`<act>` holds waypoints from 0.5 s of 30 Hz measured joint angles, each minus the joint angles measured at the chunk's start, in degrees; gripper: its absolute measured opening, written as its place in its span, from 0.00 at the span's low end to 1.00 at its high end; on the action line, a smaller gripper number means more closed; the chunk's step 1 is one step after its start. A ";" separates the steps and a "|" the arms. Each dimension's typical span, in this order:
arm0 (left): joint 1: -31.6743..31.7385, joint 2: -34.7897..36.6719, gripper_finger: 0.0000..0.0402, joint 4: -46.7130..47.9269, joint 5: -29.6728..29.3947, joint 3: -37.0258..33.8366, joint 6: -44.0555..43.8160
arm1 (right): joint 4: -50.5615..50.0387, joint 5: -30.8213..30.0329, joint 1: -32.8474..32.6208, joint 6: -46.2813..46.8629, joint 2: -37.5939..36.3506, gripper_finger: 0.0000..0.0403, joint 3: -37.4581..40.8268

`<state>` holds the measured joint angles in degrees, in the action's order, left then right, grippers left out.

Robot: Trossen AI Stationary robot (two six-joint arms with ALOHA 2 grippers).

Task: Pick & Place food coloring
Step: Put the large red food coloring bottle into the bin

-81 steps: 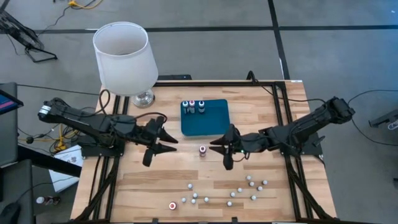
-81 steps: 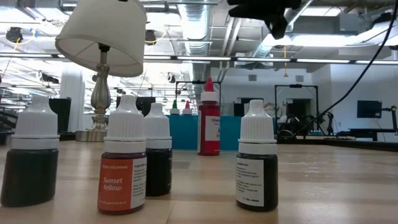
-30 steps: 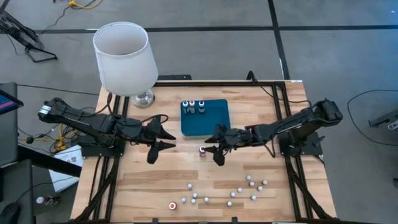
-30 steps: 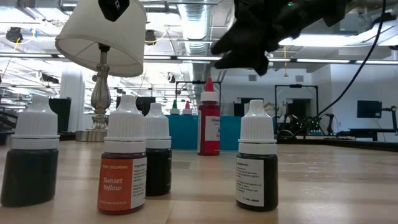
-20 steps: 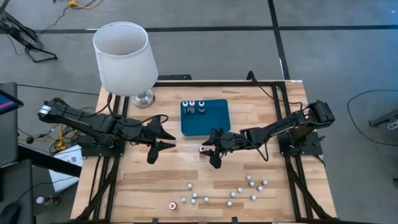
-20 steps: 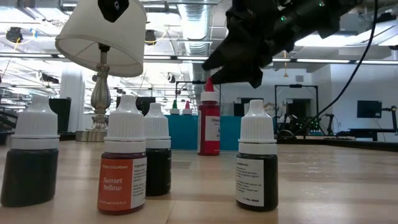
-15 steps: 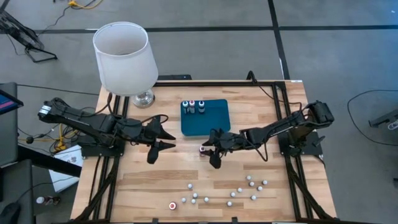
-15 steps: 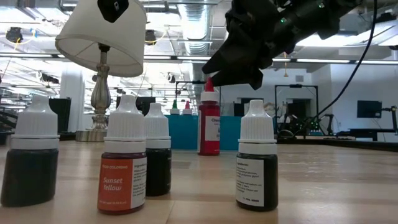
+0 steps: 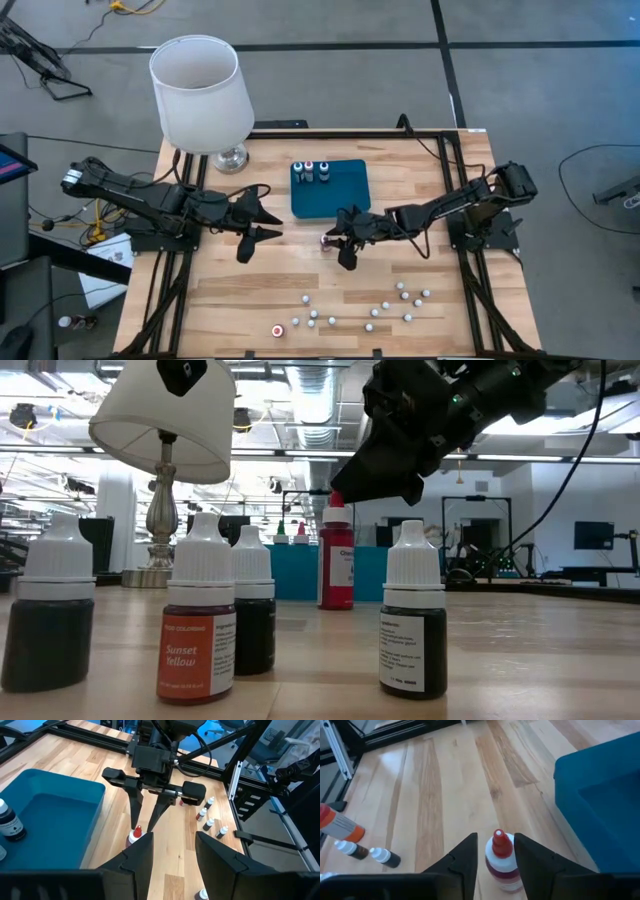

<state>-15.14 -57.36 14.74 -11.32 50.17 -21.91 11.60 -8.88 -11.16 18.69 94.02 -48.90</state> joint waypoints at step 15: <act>0.00 0.00 0.34 -0.02 -0.22 0.00 -0.22 | 0.14 0.08 0.04 -4.46 -0.02 0.28 0.00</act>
<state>-15.14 -57.36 14.72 -11.54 50.17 -22.13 11.73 -8.80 -11.11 14.23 94.00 -48.90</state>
